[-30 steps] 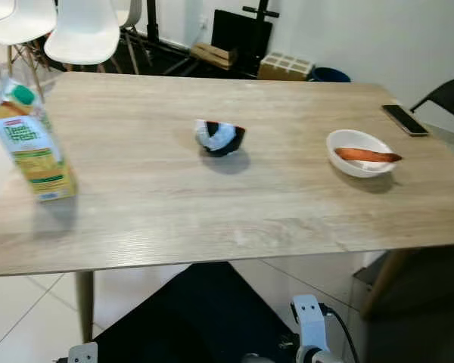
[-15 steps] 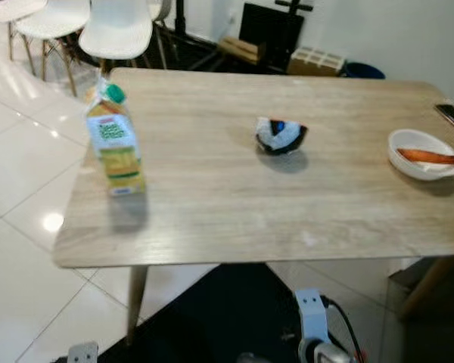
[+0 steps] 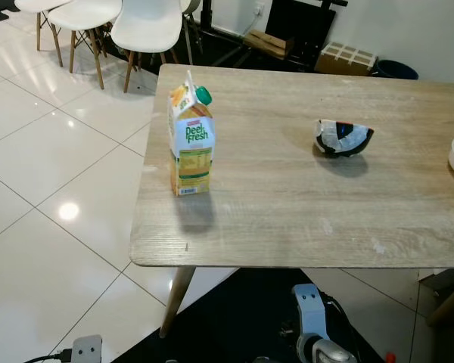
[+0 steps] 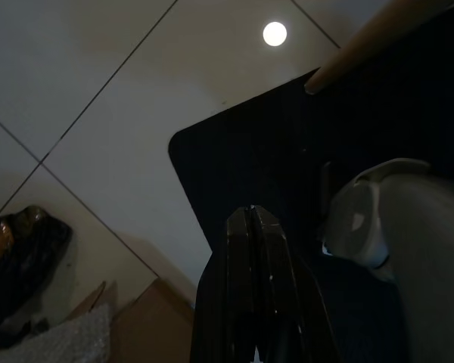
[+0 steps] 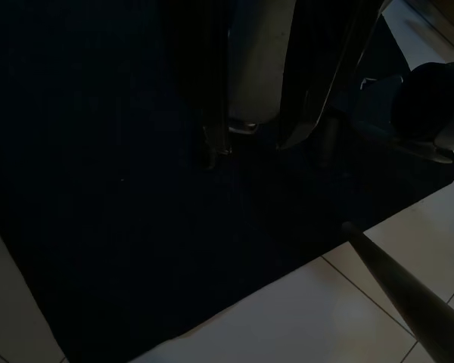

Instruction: Restocking fridge

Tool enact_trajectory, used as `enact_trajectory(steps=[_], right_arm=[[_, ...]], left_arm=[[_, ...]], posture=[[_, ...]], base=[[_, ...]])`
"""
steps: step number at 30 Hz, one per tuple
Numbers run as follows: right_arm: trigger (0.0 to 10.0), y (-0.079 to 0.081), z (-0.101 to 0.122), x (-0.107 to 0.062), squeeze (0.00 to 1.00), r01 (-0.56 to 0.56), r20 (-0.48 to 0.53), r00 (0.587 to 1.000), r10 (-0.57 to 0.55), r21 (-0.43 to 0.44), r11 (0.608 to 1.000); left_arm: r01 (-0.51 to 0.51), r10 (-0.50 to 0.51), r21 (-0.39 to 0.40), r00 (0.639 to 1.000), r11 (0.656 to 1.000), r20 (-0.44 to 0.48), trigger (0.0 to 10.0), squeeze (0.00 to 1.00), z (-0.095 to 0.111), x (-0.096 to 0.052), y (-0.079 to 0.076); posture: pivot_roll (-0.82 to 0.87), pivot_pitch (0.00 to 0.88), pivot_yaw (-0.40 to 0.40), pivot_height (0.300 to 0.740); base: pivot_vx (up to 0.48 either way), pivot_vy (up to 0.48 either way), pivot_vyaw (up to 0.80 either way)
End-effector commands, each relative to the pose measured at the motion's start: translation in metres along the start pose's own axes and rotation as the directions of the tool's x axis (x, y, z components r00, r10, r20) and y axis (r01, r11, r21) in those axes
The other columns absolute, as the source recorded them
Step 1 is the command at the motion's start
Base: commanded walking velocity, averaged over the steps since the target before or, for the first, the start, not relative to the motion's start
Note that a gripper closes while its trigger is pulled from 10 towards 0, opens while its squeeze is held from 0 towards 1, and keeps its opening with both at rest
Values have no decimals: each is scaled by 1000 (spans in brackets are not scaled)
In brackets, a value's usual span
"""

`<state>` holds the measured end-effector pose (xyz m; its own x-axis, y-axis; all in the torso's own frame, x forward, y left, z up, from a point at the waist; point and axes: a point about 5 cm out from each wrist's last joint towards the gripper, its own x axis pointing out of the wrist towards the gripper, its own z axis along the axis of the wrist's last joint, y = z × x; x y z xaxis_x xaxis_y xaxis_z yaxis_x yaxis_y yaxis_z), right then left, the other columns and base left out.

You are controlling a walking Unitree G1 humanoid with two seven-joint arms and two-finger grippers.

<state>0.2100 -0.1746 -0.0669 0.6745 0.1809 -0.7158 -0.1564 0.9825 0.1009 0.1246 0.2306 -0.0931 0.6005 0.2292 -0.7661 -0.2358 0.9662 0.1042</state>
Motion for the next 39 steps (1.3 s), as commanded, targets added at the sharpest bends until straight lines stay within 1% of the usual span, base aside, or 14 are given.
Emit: enact_trajectory(steps=[1,5,8,10,19,29,34,39], right_arm=[[10000,-6,-7,-3,0,19,-18,1000,-19,4,1000],[10000,-6,-7,-3,0,20,-17,1000,-20,4,1000],[10000,-6,-7,-4,0,22,-16,1000,-21,4,1000],[10000,-7,-7,-4,0,23,-16,1000,-23,5,1000],[10000,-11,-11,-6,0,31,-26,999,-31,0,1000],[10000,-10,-13,-7,0,27,-32,999,-27,-7,1000],[10000,-11,-14,-7,0,26,-35,999,-27,-12,1000],[10000,-11,-15,-8,0,26,-38,999,-26,-14,1000]], left_arm=[[21,-21,7,999,1000,-38,10000,0,-8,-2,-8],[27,-26,15,999,1000,-38,10000,0,-6,-1,-12],[26,-26,7,999,1000,-38,10000,0,-5,0,-12],[26,-26,-13,999,1000,-22,10000,0,-5,-1,-12],[26,-25,20,999,999,-41,10000,0,-9,-2,-5],[49,-48,23,998,999,-44,10000,0,-13,-4,-13],[59,-58,6,997,998,-47,10000,0,-16,-5,-14],[61,-60,5,997,998,-55,10000,0,-18,-6,-15]], posture=[[-32,135,-67,740],[-37,133,-66,740],[-39,132,-65,740],[-39,132,-65,740],[-46,122,-66,740],[-47,113,-65,740],[-47,114,-66,740],[-47,114,-66,740]], base=[[0,-480,0],[0,-480,0],[0,-480,0],[0,-480,0],[0,0,0],[0,0,0],[0,0,0],[0,0,0]])
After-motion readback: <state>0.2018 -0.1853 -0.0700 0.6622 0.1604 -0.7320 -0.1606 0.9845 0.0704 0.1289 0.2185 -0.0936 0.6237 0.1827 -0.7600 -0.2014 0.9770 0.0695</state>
